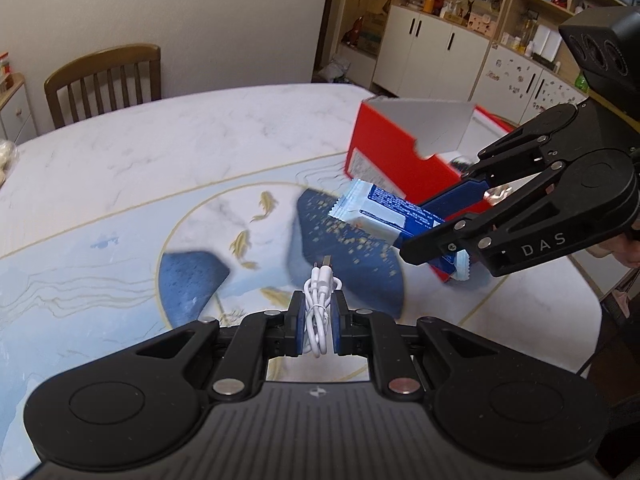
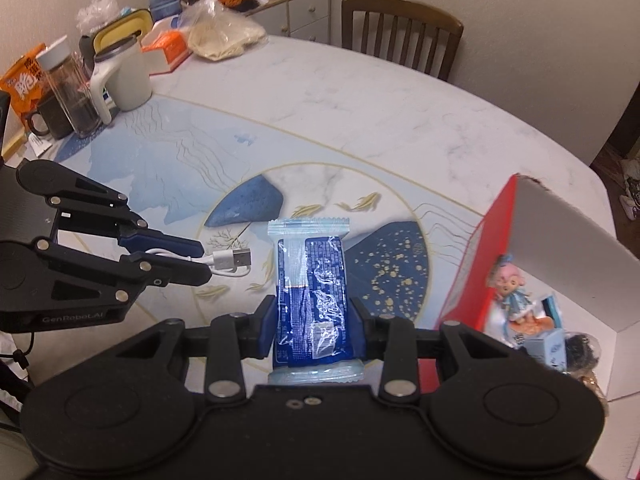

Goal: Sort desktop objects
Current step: 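Lift the white cable and blue snack bar and carry them over the shoebox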

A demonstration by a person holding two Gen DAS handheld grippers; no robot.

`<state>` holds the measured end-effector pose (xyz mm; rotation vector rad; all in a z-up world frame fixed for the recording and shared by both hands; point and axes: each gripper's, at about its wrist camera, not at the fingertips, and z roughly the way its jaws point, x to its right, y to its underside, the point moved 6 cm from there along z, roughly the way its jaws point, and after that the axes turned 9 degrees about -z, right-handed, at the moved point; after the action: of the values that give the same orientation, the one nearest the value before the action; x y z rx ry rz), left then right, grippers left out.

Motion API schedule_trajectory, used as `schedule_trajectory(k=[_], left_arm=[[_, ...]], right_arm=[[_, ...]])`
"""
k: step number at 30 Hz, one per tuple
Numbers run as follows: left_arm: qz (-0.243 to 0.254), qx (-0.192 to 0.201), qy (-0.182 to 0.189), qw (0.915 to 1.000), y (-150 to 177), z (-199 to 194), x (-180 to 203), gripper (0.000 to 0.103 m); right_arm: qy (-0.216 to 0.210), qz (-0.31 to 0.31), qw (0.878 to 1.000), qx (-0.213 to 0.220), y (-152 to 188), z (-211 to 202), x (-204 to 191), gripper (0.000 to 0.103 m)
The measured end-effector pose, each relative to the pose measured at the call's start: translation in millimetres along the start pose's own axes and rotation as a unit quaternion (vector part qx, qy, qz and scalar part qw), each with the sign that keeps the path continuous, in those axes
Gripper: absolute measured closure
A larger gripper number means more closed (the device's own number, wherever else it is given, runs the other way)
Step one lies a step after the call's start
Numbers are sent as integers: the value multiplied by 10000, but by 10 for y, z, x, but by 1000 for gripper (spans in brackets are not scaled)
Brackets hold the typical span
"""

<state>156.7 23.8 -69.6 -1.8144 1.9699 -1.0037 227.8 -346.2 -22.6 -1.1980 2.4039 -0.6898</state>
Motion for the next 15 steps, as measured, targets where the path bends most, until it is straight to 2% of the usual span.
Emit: schedule_trajectory(k=[15], left_arm=[[160,271,75,9995,-353,-46,530,92]], right_arm=[[328,152,9987,357,183,-477,560,67]])
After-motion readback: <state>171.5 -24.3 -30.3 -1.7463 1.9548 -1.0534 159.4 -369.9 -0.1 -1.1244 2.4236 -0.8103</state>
